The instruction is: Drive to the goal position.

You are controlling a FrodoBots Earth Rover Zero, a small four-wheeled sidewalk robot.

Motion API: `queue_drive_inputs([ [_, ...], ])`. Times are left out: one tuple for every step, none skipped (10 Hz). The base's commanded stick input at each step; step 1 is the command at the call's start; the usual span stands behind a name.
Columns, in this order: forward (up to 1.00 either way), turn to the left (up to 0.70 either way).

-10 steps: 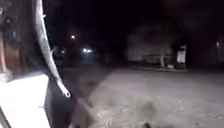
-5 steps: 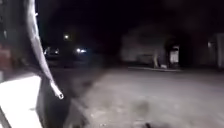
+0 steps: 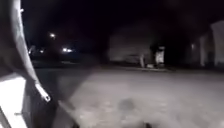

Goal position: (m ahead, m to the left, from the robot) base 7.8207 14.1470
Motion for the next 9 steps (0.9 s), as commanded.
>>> queue_drive_inputs([
  [0.00, -0.55],
  [0.00, -0.29],
  [0.00, 0.00],
  [0.00, 0.00],
  [0.16, 0.00],
  [0.66, 0.00],
  [0.70, 0.00],
  [0.70, 0.00],
  [0.70, 0.00],
])
